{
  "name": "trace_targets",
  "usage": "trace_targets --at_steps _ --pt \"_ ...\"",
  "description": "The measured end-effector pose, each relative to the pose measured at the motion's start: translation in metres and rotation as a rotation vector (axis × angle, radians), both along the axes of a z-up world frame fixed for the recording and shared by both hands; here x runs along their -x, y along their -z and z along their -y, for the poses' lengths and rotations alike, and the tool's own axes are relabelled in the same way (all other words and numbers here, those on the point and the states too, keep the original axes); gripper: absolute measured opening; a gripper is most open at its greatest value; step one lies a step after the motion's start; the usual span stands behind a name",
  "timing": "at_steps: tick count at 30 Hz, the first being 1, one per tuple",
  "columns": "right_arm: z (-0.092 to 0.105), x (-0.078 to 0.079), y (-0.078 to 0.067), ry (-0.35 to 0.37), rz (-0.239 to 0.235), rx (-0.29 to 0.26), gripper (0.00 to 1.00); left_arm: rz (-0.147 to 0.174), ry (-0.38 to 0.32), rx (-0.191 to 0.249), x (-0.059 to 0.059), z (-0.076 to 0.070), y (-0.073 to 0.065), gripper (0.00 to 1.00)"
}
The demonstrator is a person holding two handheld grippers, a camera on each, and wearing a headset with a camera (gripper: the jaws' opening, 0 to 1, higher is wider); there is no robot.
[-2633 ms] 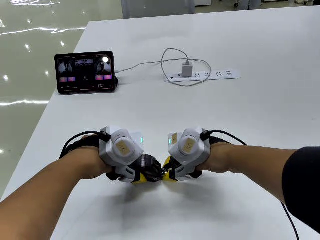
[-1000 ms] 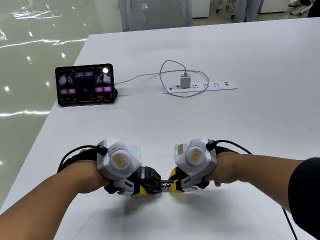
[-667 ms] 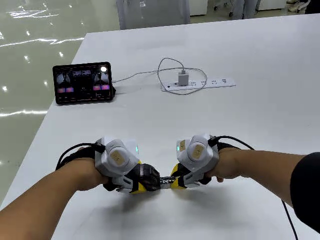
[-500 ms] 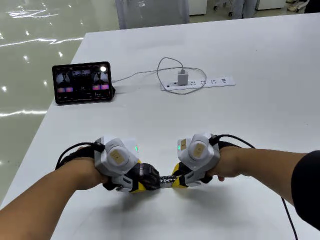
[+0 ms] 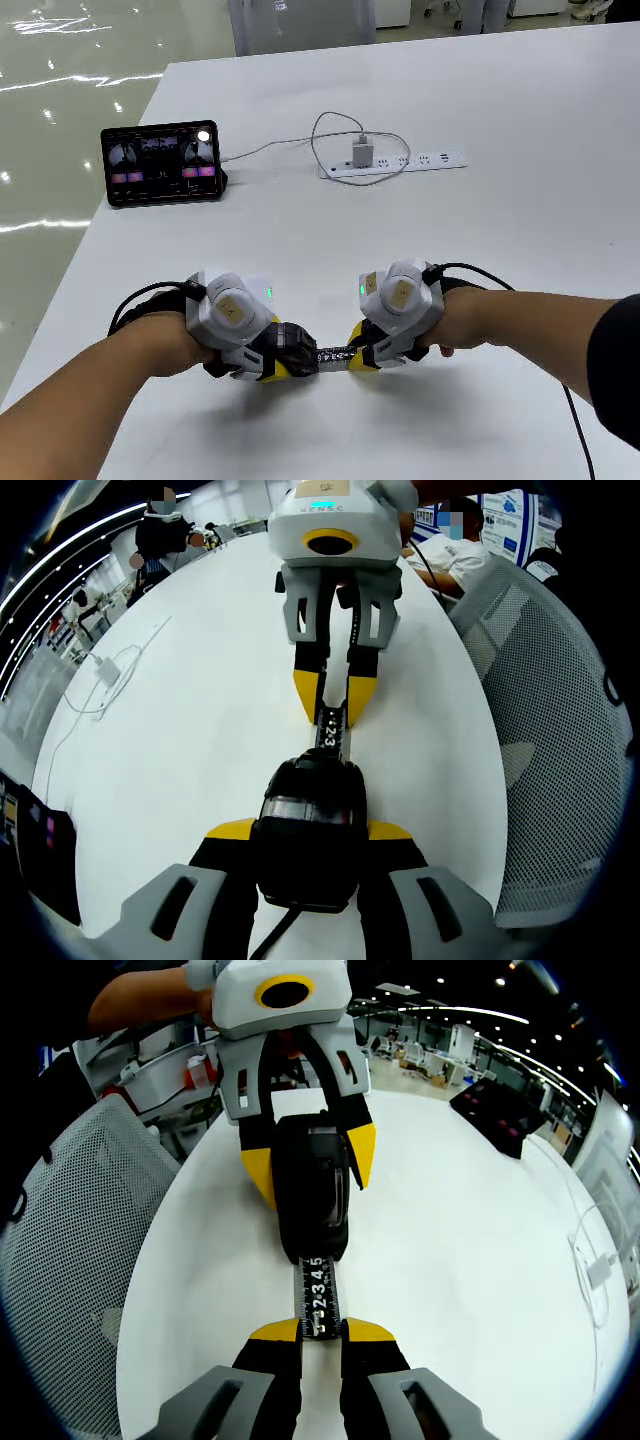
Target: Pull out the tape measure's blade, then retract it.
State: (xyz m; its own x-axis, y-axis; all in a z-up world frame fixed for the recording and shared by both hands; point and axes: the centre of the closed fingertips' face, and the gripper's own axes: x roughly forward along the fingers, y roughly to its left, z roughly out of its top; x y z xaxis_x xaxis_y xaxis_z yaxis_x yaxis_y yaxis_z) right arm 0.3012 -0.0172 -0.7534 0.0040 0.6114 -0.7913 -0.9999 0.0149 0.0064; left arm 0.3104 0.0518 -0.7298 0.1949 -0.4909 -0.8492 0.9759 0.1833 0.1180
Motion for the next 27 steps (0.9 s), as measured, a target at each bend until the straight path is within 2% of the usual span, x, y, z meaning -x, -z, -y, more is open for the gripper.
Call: trace_targets --at_steps 27 --pt "0.017 -0.002 0.001 0.014 -0.008 0.019 0.1 0.002 -0.004 0.004 -0.001 -0.001 0.0 0.33"
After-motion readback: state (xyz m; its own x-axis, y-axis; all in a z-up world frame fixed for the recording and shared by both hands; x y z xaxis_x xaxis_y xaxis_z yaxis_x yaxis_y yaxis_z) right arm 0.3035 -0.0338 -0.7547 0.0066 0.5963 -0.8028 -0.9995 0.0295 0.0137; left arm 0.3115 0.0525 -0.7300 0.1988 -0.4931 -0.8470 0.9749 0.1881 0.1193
